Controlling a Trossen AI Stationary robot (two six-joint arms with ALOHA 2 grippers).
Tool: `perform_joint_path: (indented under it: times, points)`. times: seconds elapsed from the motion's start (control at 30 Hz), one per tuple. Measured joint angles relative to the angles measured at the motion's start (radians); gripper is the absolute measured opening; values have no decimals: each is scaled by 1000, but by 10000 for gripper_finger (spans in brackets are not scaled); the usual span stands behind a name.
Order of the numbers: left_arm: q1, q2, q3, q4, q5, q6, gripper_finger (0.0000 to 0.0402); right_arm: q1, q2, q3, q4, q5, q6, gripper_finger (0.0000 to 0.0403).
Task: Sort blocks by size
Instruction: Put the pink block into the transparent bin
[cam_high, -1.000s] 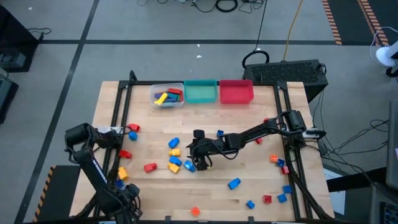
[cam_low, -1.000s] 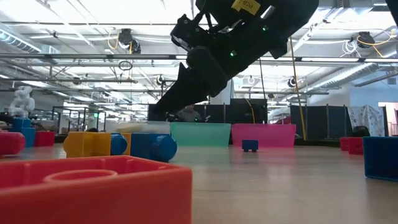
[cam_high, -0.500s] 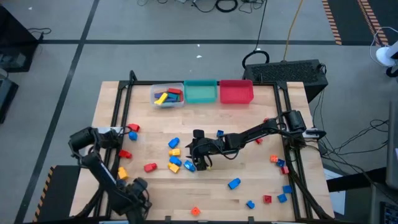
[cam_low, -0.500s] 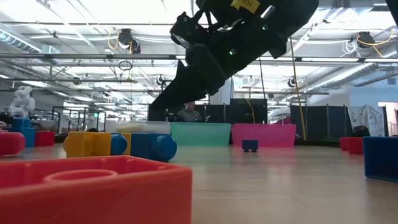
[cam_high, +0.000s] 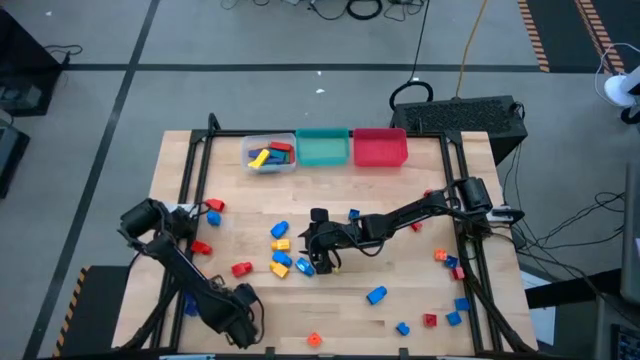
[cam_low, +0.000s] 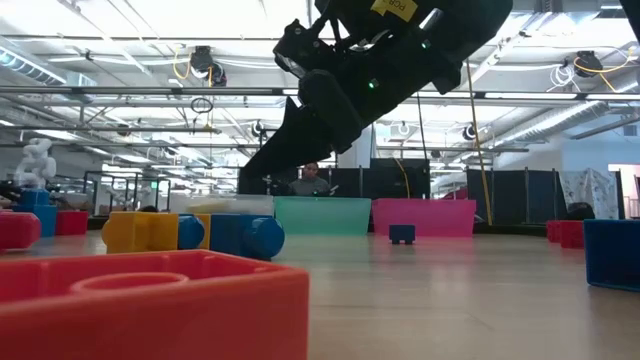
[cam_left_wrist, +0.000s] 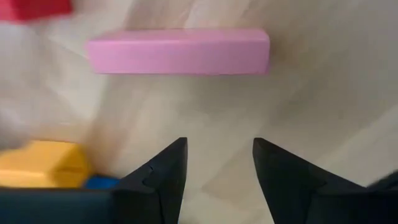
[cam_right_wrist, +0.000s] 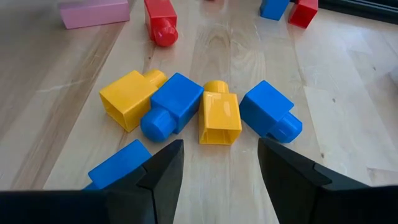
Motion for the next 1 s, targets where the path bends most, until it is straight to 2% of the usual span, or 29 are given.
perform_joint_path:
  times: [0.2, 0.33, 0.43, 0.67, 1.0]
  points:
    - [8, -2, 97, -161, -133, 360, 184, 0, 0, 0, -1, 0, 0, 194]
    - [8, -2, 112, -165, -226, 757, 184, 0, 0, 0, -1, 0, 0, 194]
    - [13, -2, 102, -164, -278, 959, 184, 0, 0, 0, -2, 0, 0, 194]
    - [48, -2, 46, -143, -281, 1100, 184, 0, 0, 0, -5, 0, -1, 194]
    - [61, 0, 3, -64, -227, 1184, 184, 0, 0, 0, -8, 0, -4, 194]
